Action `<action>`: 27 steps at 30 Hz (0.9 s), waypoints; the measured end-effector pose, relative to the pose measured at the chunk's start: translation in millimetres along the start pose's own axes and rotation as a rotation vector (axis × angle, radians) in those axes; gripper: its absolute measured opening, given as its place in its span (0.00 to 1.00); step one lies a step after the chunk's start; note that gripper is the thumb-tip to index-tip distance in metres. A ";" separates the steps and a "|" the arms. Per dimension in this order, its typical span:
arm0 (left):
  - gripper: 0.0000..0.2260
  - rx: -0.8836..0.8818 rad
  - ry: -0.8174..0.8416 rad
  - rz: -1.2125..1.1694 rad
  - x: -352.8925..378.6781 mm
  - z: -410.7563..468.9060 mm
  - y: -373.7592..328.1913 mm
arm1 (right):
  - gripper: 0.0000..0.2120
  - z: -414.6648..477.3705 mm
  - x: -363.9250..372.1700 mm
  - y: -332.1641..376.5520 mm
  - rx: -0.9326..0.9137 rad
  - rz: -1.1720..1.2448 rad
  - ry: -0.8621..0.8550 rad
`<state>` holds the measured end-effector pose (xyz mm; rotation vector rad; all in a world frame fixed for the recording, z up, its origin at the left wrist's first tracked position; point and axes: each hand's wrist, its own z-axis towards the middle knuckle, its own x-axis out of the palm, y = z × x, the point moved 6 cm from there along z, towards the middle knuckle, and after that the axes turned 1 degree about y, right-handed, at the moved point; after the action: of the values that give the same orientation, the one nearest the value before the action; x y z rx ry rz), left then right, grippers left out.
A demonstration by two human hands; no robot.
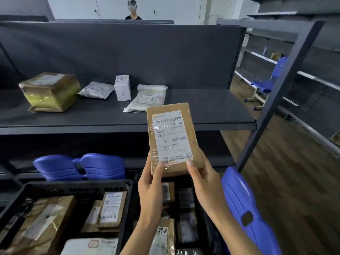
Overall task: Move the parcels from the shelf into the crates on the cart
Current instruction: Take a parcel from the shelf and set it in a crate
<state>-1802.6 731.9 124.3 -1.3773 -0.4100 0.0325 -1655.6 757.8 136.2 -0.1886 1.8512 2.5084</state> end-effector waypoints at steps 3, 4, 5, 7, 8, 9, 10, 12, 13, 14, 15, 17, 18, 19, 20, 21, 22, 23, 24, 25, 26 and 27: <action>0.25 0.006 -0.033 -0.008 -23.2 -29.2 -8.6 | 0.31 -29.3 17.2 7.5 0.005 0.044 0.024; 0.25 0.004 -0.044 -0.009 -32.3 -39.8 -12.0 | 0.32 -38.8 23.2 9.5 0.027 0.076 0.027; 0.25 0.003 -0.053 -0.015 -40.8 -48.9 -15.3 | 0.33 -47.2 28.5 11.6 0.047 0.120 0.032; 0.26 0.006 -0.047 -0.013 -55.6 -66.1 -20.0 | 0.33 -64.2 38.0 15.1 0.067 0.207 0.053; 0.27 0.009 -0.043 0.004 -61.5 -73.6 -21.7 | 0.32 -71.8 41.7 17.4 0.069 0.244 0.063; 0.28 0.014 -0.039 0.030 -66.4 -80.7 -23.5 | 0.31 -78.7 44.3 19.4 0.072 0.273 0.069; 0.30 0.024 -0.038 0.045 -70.8 -87.4 -25.6 | 0.30 -85.0 46.3 21.6 0.071 0.289 0.074; 0.31 0.038 -0.046 0.032 -77.7 -97.9 -29.2 | 0.28 -93.9 49.4 26.5 0.054 0.290 0.086; 0.31 0.040 -0.042 0.022 -79.9 -102.2 -31.1 | 0.28 -97.6 50.5 28.5 0.046 0.287 0.090; 0.31 0.045 -0.033 0.019 -80.8 -105.7 -33.4 | 0.28 -100.6 50.9 29.9 0.043 0.287 0.087; 0.32 0.050 -0.020 0.020 -80.8 -108.3 -35.7 | 0.29 -102.8 50.8 30.4 0.045 0.297 0.082; 0.32 0.051 -0.005 0.002 -80.4 -112.4 -40.8 | 0.30 -107.0 50.0 30.7 0.053 0.327 0.077; 0.32 0.055 0.003 -0.014 -79.9 -113.5 -43.7 | 0.30 -108.9 49.7 31.7 0.047 0.336 0.075; 0.32 0.059 0.012 -0.025 -79.1 -114.2 -46.5 | 0.29 -110.8 49.5 33.4 0.038 0.339 0.074; 0.32 0.061 0.019 -0.027 -78.5 -114.3 -48.7 | 0.29 -112.3 49.0 35.2 0.028 0.341 0.072; 0.32 0.062 0.024 -0.023 -78.1 -114.1 -50.2 | 0.28 -113.6 48.5 36.7 0.022 0.344 0.070; 0.32 0.064 0.021 -0.021 -78.3 -114.2 -50.8 | 0.27 -114.5 47.6 37.9 0.018 0.348 0.070; 0.32 0.065 0.016 -0.024 -78.4 -114.3 -50.8 | 0.27 -114.7 46.6 39.0 0.017 0.355 0.070; 0.32 0.062 0.013 -0.029 -78.0 -114.7 -50.4 | 0.27 -114.8 45.0 39.9 0.016 0.364 0.070; 0.32 0.058 0.017 -0.034 -76.4 -115.3 -50.0 | 0.27 -114.4 43.1 41.0 0.013 0.368 0.070; 0.32 0.056 0.020 -0.035 -75.0 -115.8 -49.5 | 0.28 -113.4 41.0 42.3 0.005 0.364 0.071; 0.32 0.054 0.018 -0.034 -73.8 -116.2 -48.5 | 0.28 -112.1 39.4 43.5 0.000 0.358 0.076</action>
<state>-1846.5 593.2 135.6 -1.3165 -0.4151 0.0032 -1688.8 635.8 140.7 0.0549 2.0772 2.7605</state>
